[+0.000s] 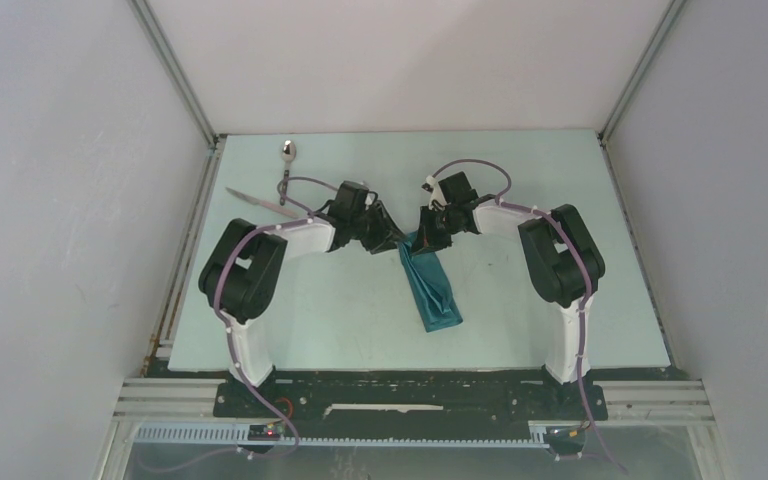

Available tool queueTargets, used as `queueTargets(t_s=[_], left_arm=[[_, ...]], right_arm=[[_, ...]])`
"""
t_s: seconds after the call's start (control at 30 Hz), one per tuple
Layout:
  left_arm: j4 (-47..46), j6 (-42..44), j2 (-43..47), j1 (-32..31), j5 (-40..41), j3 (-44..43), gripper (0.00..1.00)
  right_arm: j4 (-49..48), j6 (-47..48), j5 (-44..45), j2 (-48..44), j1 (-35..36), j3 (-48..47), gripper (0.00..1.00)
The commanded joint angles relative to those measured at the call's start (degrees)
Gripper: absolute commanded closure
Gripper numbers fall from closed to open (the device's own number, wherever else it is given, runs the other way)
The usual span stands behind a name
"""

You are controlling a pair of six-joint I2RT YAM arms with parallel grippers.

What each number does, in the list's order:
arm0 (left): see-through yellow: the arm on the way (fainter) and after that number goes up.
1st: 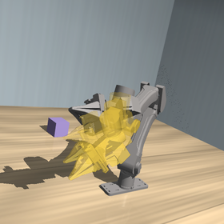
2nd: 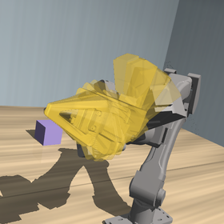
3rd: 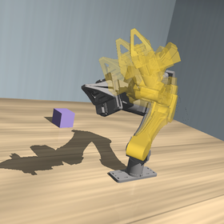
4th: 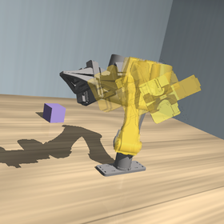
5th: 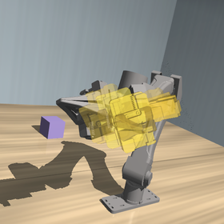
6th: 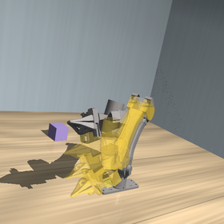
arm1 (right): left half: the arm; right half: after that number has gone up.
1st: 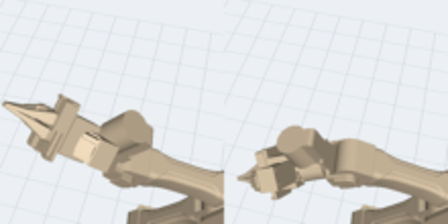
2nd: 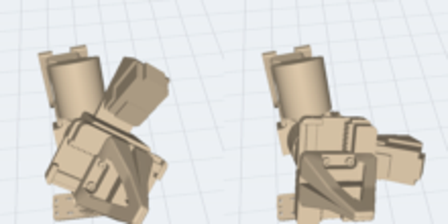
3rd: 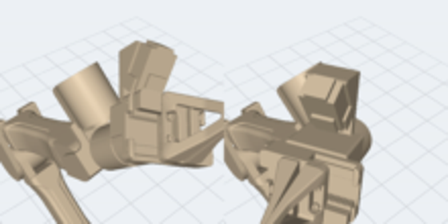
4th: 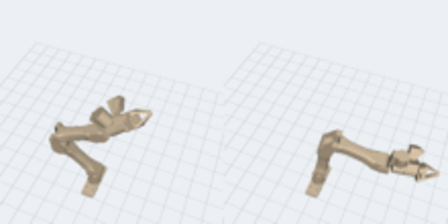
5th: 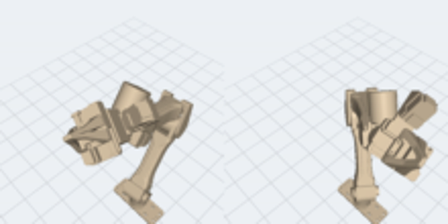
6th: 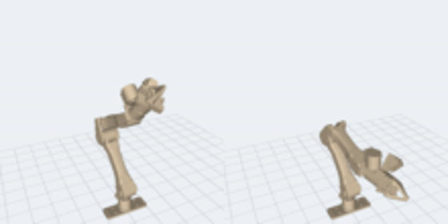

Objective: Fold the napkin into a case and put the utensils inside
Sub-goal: Pick up the top corner of the smaller rectangle folded napkin from the center of the board.

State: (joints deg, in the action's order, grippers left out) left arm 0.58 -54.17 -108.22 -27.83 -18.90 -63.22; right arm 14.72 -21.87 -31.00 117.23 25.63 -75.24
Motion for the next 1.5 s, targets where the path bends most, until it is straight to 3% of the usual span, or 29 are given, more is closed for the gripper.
queueTargets(t_s=[0.0, 0.3, 0.57, 0.8, 1.17, 1.37, 1.47], left_arm=[[-2.0, -0.8, -1.1, -0.6, -1.5, -2.0, 0.54], [-2.9, -1.2, -2.6, -0.7, -1.5, -2.8, 0.64], [-3.0, -0.9, -3.1, -0.8, -1.2, -4.0, 0.51], [-3.0, -1.0, -3.8, -0.8, -1.0, -4.5, 0.48], [0.5, 0.4, -5.9, -0.9, -0.8, -7.4, 0.69], [1.3, 0.9, -5.3, -0.9, -0.6, -7.2, 0.87], [1.4, 1.0, -5.3, -0.9, -0.7, -7.1, 0.90]], right_arm=[[-0.5, 0.2, -0.8, -0.5, 0.3, 0.3, 1.00], [-0.7, 0.3, -0.6, -0.4, 0.6, 0.4, 1.00], [-0.5, 0.4, -0.8, -0.4, 0.7, 0.3, 1.00], [-0.5, 0.6, -0.8, -0.4, 0.9, 0.3, 1.00], [0.0, 1.7, 0.9, -1.8, 1.7, 0.3, 1.00], [1.5, 1.9, 2.2, -4.1, 2.2, 0.3, 0.87], [2.3, 1.8, 4.0, -5.7, 2.8, 0.3, 0.80]])
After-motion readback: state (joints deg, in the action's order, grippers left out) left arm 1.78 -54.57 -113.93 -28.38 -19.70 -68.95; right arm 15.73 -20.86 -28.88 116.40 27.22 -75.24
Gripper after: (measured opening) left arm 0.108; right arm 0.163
